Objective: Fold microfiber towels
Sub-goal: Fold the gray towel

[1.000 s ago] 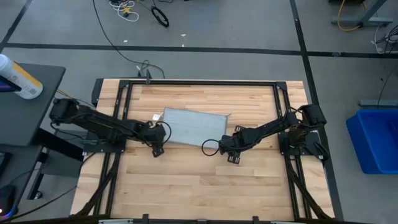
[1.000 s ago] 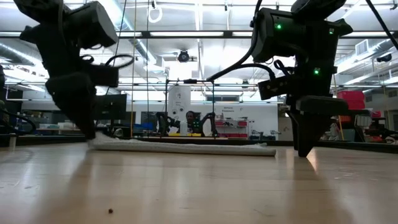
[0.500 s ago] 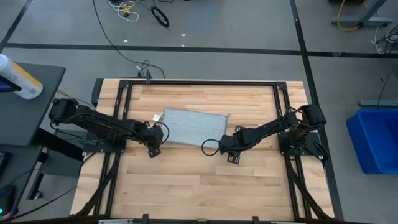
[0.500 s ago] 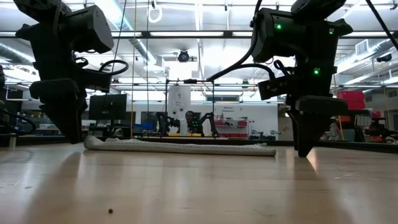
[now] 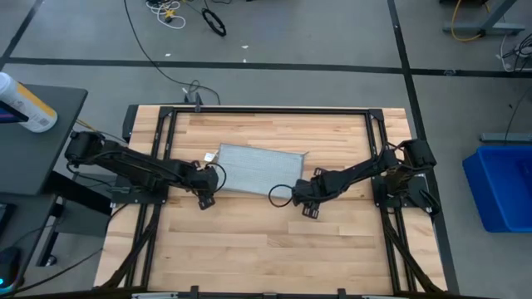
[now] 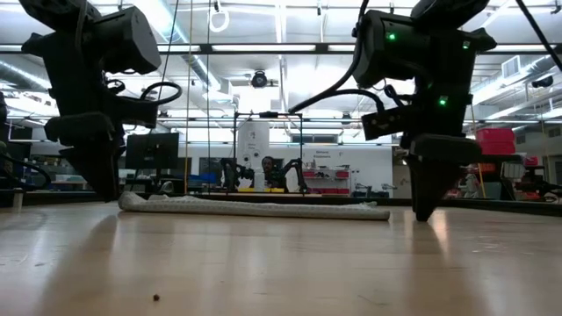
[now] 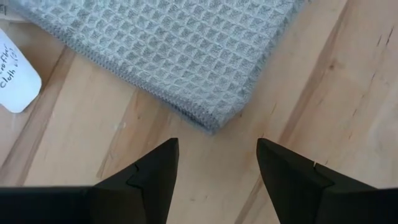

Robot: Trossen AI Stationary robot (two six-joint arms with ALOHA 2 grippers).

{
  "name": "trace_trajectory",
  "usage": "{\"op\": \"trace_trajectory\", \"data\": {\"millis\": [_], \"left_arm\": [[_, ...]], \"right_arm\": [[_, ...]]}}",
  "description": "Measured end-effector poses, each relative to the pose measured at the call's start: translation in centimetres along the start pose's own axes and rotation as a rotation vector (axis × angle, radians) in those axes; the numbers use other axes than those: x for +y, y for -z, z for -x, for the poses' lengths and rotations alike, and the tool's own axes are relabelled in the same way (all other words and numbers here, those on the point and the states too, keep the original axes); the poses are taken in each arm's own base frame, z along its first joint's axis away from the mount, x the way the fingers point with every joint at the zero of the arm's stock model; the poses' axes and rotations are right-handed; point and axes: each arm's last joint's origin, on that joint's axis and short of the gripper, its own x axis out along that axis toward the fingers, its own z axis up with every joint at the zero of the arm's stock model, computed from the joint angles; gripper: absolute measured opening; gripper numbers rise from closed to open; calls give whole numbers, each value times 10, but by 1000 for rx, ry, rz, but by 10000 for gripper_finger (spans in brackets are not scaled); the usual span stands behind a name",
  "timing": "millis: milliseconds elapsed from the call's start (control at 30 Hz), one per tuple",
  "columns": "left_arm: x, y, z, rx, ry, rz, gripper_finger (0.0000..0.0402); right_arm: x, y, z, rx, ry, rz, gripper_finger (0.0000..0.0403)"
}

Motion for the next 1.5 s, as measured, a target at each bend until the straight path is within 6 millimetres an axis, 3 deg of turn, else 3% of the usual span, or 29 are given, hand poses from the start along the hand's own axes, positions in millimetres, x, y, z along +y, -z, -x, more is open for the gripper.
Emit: {"op": "trace_trajectory", "data": {"millis": [300, 600, 867, 1100, 1500], "left_arm": [[8, 2, 26, -95, 47, -17, 226], [15, 6, 49, -180, 131, -69, 226], [9, 4, 36, -115, 132, -205, 226], [-1, -6, 20, -116, 138, -273, 226], [-10, -13, -11, -53, 50, -342, 226]], "right_arm": [[8, -11, 5, -63, -112, -31, 218], [27, -43, 46, -199, -199, 28, 221], [28, -54, 61, -238, -221, -3, 220], [24, -44, 55, -138, -183, 30, 230], [22, -48, 39, -93, -193, 23, 226]]}}
